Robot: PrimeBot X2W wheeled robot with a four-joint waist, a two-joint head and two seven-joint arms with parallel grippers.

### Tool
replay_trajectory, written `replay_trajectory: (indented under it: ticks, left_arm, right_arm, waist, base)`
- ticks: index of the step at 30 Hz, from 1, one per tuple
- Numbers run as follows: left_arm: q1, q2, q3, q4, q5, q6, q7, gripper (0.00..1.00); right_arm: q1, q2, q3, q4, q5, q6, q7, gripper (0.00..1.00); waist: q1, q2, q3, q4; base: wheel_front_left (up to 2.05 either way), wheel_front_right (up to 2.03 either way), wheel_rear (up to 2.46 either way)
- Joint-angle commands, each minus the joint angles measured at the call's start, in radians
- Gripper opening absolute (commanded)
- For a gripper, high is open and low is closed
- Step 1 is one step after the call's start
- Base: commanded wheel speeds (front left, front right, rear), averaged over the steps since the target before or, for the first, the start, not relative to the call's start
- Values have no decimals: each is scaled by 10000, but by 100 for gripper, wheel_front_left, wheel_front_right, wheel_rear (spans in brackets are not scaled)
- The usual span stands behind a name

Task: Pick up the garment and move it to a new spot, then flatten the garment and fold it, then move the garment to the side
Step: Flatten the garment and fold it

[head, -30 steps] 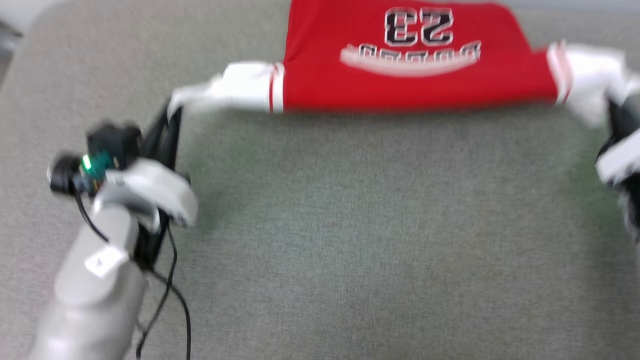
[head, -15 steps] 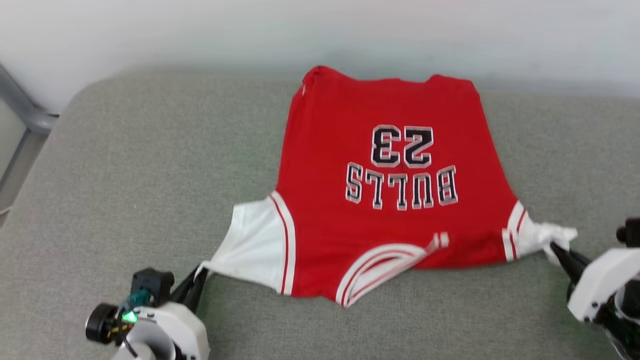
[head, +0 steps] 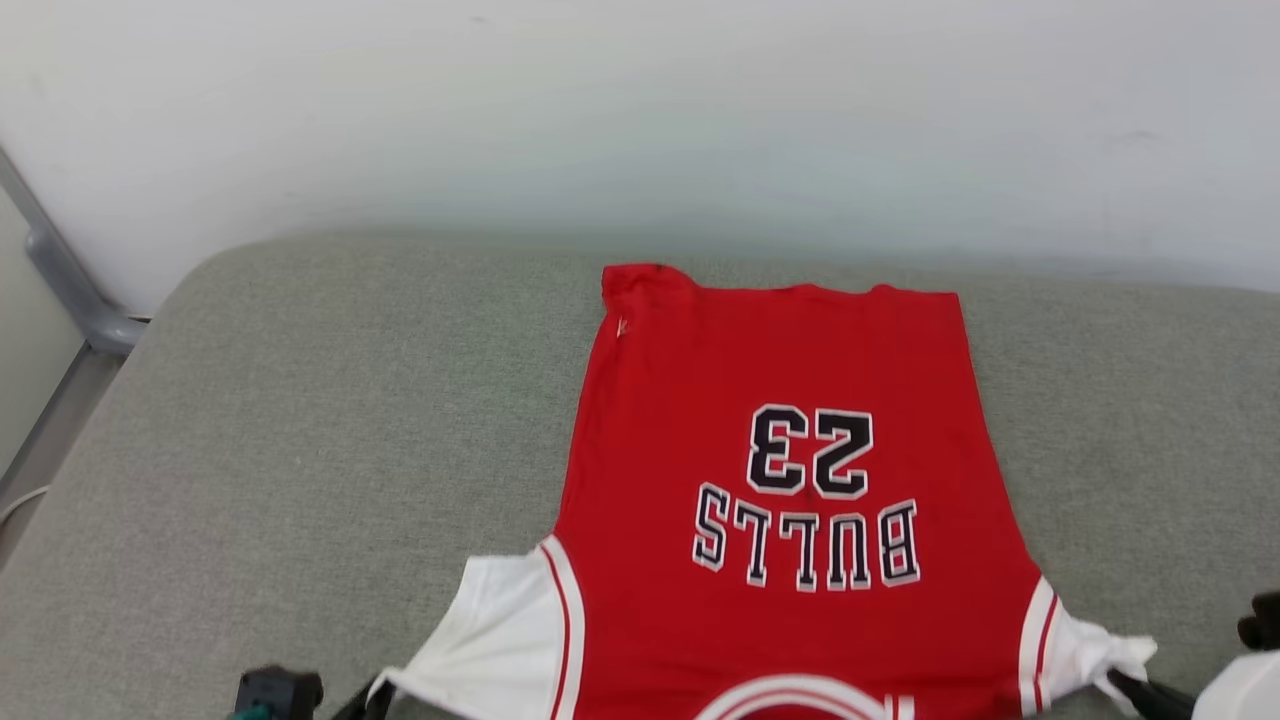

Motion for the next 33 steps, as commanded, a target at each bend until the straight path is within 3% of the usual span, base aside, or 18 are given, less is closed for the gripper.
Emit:
replay_trajectory:
  ticks: [1,8,9,10,11,17,22,28,33]
  left_arm:
    - [276,156,23,-181,-100,107,78,0]
    - [1190,485,33,-1569,-283,303,587,0]
    - [1217,484,24,-1746,-300,340,644,0]
    - [1232,500,17,-1901,-298,371,724,0]
    - [1228,544,-12,-2074,-253,392,804,0]
    - [1263,710,-99,-3313,-756,353,2001,0]
    - [1328,901,-203,-4753,-816,603,2826,0]
    - [1126,1223,-396,-6376,-822,765,3965,0]
    - [707,1167,-588,-7292,-663,705,4205,0]
  right_arm:
    - [254,-162,-3,-119,30,-20,30,0]
    - [861,-238,-168,-625,266,-18,247,0]
    - [838,-264,-211,-662,276,-18,296,4]
    - [761,-315,-249,-712,211,-18,333,95]
    - [669,-337,-275,-752,179,-18,393,100]
    - [112,-780,-615,-1488,237,-13,1477,100]
    - [-930,-1072,-1240,-2680,13,-13,2795,100]
    - [-3449,-671,-1929,-3117,-881,-13,5405,100]
    - [-5864,-29,-2796,-2804,-2049,-13,7843,100]
  waist:
    - [2,-1,-67,-34]
    - [2,-1,-47,-71]
    - [2,-1,-21,-78]
    - [2,-1,14,-87]
    - [2,-1,56,-98]
    - [2,-1,661,-2]
    - [2,-1,1472,195]
    - [2,-1,2899,775]
    - [2,-1,4212,1537]
  base:
    - [0,0,0]
    - [0,0,0]
    - [0,0,0]
    - [0,0,0]
    - [0,0,0]
    - [0,0,0]
    - [0,0,0]
    - [0,0,0]
    - [0,0,0]
